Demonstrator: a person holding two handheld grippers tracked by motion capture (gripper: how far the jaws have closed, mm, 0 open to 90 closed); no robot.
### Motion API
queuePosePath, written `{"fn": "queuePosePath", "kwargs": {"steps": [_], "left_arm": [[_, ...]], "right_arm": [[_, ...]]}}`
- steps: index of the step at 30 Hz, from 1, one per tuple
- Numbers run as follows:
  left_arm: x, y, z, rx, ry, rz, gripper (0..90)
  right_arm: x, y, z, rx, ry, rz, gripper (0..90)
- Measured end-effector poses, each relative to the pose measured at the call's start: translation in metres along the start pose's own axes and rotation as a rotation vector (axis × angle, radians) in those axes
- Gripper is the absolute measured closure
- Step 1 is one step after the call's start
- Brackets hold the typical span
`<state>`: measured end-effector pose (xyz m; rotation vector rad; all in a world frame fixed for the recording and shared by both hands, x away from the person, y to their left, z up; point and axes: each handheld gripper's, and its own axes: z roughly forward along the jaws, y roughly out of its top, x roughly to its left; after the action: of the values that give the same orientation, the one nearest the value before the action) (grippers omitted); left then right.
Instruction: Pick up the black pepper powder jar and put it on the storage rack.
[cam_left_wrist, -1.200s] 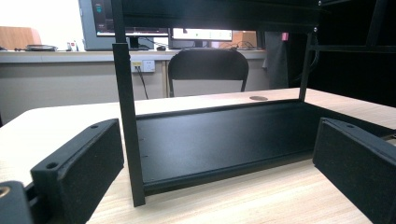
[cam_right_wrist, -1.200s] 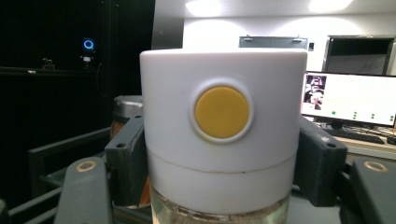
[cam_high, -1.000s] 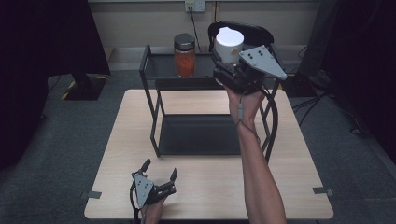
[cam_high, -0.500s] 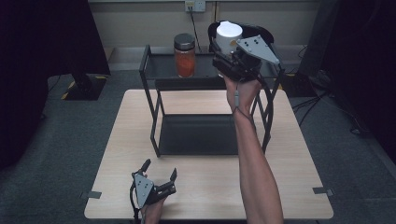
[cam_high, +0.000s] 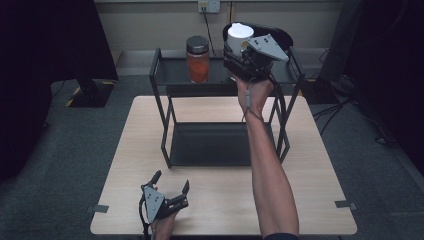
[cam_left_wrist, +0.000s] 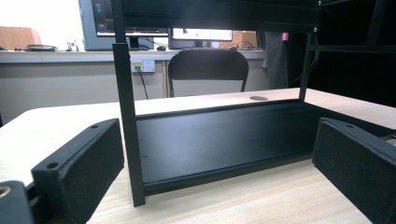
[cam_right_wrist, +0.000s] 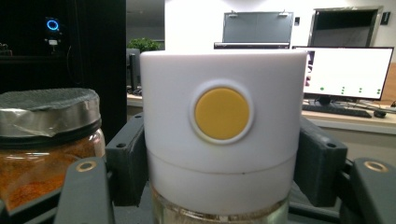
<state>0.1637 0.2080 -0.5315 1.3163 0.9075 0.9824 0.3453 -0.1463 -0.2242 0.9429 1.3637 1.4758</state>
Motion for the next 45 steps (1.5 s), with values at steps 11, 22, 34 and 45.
{"fn": "queuePosePath", "kwargs": {"steps": [11,22,34,45], "left_arm": [[0.000,0.000,0.000,0.001,0.000,0.002,1.5],[0.000,0.000,0.000,0.001,0.000,0.004,1.4],[0.000,0.000,0.000,0.000,0.001,0.001,1.5],[0.000,0.000,0.000,-0.001,0.000,-0.001,1.4]], "right_arm": [[0.000,0.000,0.002,0.004,0.000,0.004,30.4],[-0.004,0.001,0.004,0.009,0.011,0.013,30.4],[-0.003,-0.001,0.001,-0.011,0.005,0.007,25.2],[0.007,-0.002,-0.010,-0.053,-0.005,-0.002,0.0]]}}
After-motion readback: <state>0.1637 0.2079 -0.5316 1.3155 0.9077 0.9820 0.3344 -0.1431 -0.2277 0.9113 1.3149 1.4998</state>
